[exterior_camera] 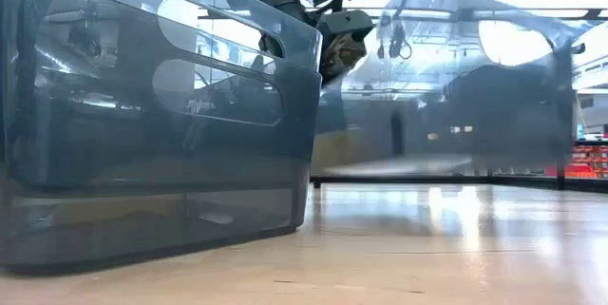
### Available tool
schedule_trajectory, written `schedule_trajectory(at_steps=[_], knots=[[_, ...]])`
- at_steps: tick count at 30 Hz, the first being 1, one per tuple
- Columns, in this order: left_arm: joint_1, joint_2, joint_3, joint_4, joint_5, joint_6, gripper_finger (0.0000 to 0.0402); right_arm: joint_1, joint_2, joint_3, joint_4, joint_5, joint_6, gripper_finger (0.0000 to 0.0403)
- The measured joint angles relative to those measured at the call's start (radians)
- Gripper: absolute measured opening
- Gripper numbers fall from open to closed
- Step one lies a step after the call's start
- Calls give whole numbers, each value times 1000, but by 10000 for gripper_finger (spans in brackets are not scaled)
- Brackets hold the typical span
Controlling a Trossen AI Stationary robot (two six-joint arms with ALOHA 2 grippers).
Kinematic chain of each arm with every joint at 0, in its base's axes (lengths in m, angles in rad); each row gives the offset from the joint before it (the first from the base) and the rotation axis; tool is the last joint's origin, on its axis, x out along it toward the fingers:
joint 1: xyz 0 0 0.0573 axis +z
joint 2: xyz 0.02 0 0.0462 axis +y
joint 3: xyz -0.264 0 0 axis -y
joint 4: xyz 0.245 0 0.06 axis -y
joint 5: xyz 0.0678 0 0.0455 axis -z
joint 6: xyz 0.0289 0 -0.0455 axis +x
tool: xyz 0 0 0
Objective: Stack baskets on shelf by color
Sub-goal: Stack the gray bin on the stacked gray bin
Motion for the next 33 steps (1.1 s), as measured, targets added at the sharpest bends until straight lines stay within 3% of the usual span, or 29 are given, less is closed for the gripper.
schedule_trajectory(at_steps=[9,18,33], knots=[[40,-102,0,-38,39,-25,7,0,0,0,7,-4,0,167],[48,-247,1,-205,56,-96,8,-1,-13,-1,10,-3,-22,168],[-78,-371,2,-448,-4,-190,8,-1,-15,-1,30,15,-45,167]])
